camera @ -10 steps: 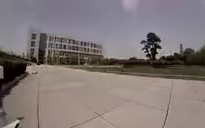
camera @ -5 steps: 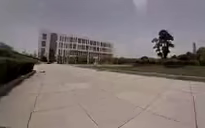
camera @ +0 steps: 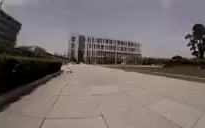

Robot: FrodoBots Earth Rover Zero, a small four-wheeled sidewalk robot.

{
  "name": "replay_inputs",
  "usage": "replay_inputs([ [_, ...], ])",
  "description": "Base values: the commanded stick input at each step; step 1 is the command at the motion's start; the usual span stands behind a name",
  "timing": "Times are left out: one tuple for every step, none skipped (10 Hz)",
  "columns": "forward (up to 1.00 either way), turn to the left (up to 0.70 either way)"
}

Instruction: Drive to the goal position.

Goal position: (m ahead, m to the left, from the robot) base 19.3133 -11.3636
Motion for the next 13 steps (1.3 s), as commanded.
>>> replay_inputs([
  [0.70, 0.00],
  [0.70, 0.00],
  [0.70, 0.00],
  [0.70, 0.00],
  [0.70, 0.00],
  [0.70, 0.00],
  [0.70, 0.00],
  [0.70, 0.00],
  [0.70, 0.00],
  [0.70, 0.00],
  [0.70, 0.00],
  [0.70, 0.00],
  [0.70, 0.00],
])
